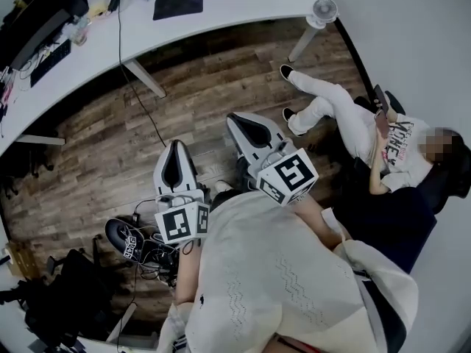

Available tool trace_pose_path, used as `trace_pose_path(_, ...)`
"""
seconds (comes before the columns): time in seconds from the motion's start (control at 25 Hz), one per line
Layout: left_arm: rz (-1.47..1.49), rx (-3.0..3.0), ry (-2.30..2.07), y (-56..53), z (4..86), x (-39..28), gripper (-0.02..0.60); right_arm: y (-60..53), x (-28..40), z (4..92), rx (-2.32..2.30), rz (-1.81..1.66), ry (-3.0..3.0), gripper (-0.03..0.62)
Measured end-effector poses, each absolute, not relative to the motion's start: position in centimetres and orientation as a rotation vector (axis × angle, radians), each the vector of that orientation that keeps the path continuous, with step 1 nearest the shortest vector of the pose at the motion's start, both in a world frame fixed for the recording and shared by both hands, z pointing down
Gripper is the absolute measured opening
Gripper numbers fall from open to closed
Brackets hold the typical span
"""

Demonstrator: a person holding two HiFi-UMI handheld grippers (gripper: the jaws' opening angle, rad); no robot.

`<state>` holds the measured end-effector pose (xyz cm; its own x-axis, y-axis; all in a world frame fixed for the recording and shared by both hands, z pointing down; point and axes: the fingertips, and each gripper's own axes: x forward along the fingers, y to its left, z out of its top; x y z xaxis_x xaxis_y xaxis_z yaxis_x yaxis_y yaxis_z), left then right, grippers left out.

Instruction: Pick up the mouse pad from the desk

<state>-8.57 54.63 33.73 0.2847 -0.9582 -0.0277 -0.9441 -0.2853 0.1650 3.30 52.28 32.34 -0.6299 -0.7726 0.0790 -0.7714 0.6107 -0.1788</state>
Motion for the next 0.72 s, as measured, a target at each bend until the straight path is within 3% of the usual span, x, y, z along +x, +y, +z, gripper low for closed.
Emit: trace_pose_path(0.72, -0.152, 2.414, -1.873, 43.6, 32.3, -5.1, 0.017, 41.9, 5.5, 32.4, -1.288, -0.362, 2.864, 0.0)
